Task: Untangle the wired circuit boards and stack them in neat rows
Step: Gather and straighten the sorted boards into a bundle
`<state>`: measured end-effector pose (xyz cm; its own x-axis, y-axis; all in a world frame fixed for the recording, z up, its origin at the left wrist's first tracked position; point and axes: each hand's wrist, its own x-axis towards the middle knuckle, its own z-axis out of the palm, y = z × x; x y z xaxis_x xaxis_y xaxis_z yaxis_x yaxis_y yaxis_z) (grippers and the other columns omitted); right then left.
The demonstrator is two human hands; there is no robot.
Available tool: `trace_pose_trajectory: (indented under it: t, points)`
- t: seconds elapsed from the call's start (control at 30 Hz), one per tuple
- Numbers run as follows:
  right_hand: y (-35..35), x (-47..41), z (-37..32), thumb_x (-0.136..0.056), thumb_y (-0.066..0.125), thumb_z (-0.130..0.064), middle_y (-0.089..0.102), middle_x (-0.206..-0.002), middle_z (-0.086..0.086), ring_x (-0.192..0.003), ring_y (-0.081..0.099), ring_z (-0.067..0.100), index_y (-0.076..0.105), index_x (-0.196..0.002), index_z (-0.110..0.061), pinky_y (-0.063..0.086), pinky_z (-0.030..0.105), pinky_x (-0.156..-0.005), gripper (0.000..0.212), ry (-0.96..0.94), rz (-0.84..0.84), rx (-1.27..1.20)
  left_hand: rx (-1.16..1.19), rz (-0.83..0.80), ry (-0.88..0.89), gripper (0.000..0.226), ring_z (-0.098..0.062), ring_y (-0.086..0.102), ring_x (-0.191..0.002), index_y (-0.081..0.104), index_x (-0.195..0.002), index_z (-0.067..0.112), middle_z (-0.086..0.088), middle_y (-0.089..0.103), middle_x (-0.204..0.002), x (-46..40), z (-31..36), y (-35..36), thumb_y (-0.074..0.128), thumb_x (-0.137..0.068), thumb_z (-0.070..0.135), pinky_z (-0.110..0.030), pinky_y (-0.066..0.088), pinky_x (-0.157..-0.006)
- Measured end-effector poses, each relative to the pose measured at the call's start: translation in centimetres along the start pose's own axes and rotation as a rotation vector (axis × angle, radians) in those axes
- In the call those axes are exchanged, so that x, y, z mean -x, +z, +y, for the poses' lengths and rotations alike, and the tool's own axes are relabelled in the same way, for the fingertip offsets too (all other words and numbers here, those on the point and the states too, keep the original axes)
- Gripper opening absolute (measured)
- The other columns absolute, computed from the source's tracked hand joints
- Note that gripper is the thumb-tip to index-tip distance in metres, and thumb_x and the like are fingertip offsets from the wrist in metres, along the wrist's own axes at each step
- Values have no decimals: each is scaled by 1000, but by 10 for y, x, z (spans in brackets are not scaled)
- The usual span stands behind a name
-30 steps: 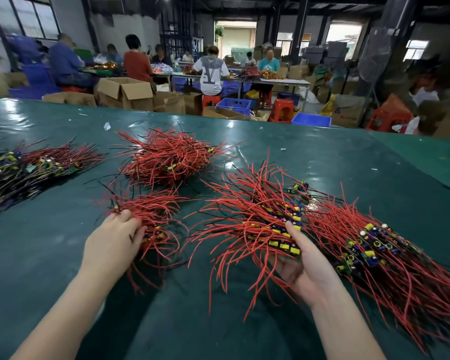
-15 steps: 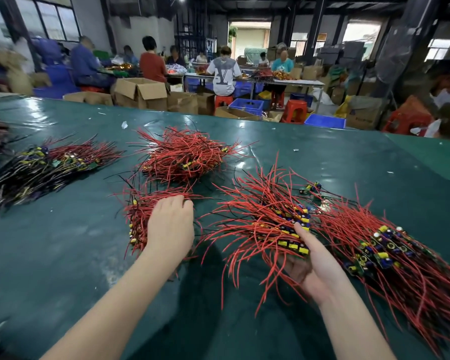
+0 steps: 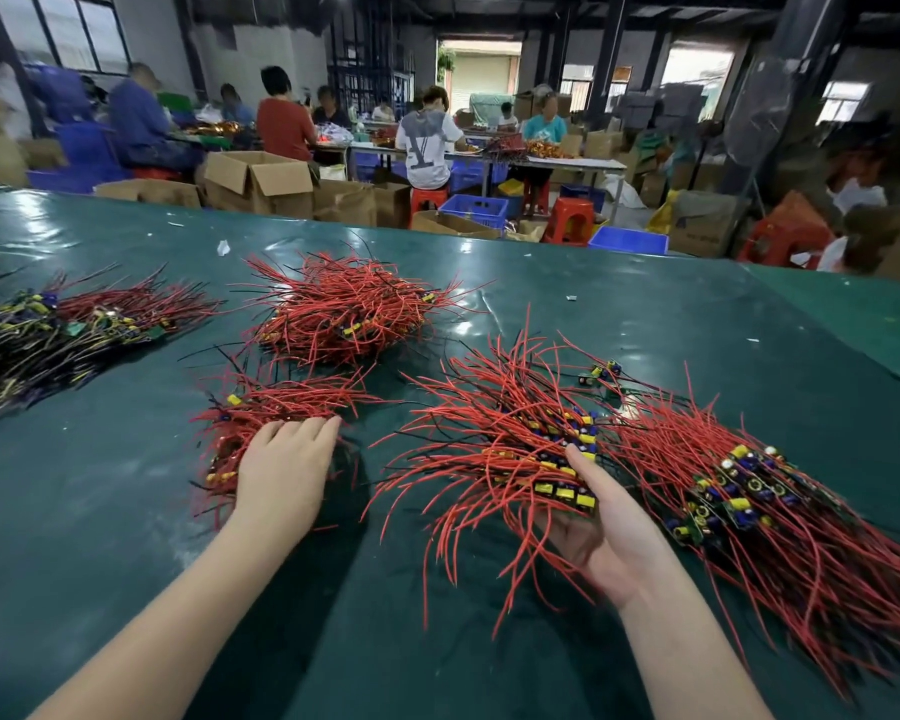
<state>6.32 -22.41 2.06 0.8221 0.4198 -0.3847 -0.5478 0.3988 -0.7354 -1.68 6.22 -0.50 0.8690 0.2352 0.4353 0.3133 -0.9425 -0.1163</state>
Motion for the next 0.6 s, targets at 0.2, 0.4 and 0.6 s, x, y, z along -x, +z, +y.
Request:
trace_pose_trajectory:
  t: [0.2, 0.4, 0.6]
  points:
    - [2, 0, 0, -69, 75, -28, 73, -103, 17, -80, 72, 28, 74, -97, -9, 61, 35, -63, 33, 5, -24, -38, 27, -29, -176, 37, -30, 60, -101, 73, -105, 18, -3, 68, -108, 0, -7, -23, 69, -70, 5, -43, 37, -93]
    - [6, 1, 3, -72, 70, -24, 73, -105, 13, -84, 73, 26, 78, -91, -8, 61, 36, -72, 27, -47, -122, -241, 1115, -57, -295, 19, -6, 64, -81, 69, -101, 16, 8, 71, -92, -14, 59, -33, 74, -83, 15, -27, 45, -86]
    - [5, 2, -4, -79, 64, -27, 73, -105, 14, -89, 73, 26, 78, -95, -7, 60, 33, -69, 29, -154, -205, -365, 2371, -666, -705, 26, -16, 72, -76, 70, -106, 9, -7, 72, -97, -20, 93, -39, 57, -83, 11, -23, 58, -62]
